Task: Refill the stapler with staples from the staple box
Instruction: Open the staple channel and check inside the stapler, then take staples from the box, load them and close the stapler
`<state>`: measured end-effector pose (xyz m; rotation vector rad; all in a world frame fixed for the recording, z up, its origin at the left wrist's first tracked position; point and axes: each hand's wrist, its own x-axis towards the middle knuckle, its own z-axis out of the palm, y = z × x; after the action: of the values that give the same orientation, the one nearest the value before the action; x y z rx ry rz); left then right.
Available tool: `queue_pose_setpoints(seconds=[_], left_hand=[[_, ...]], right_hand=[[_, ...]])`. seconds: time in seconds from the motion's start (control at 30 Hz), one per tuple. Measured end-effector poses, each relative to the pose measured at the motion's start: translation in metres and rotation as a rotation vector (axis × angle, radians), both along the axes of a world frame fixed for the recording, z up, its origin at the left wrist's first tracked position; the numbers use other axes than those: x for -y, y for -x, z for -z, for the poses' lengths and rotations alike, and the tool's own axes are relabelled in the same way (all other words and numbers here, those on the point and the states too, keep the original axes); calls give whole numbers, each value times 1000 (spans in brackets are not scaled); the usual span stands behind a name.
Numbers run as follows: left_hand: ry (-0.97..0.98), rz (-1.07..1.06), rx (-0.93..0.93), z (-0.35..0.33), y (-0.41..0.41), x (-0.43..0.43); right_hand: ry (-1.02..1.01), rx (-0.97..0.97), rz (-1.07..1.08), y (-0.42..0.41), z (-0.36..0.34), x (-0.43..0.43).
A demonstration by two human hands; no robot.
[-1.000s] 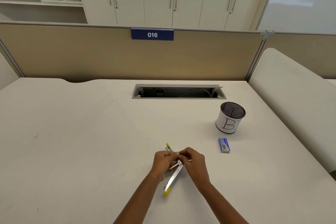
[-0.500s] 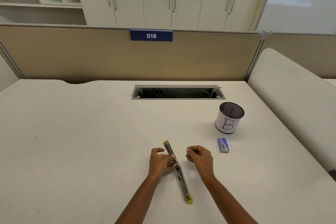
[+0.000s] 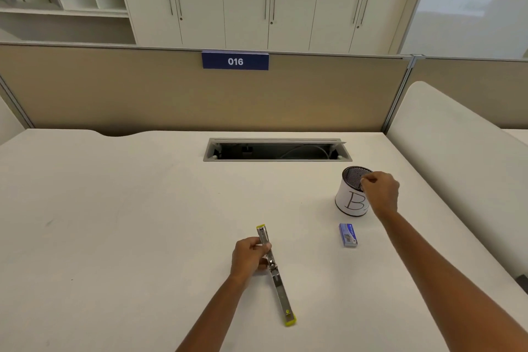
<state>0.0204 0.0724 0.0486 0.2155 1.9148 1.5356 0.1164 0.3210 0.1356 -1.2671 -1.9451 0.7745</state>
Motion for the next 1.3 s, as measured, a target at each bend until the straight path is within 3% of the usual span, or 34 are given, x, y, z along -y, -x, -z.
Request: queue_pose_setpoints(seconds=[0.37,0.63,0.77,0.93,1.07,1.3], left_hand=[[149,-54,-175,7,6,-5],[258,-85,-354,0,1,-10],[290,-87,-375,0,-1,-14],[297,-56,-366,-3,0,-17],[277,-58,-342,-3,-1,-16],[246,-63,-264,-1,3,-13]], right_hand=[[114,-29,7,0,-3,-26],[39,-91,30,-14,17,4],[60,-14,2,-19,46,25],[170,279,-113,-22,76,44],[124,478,-167,-24,82,52],[181,353,-208,-30,77,59]])
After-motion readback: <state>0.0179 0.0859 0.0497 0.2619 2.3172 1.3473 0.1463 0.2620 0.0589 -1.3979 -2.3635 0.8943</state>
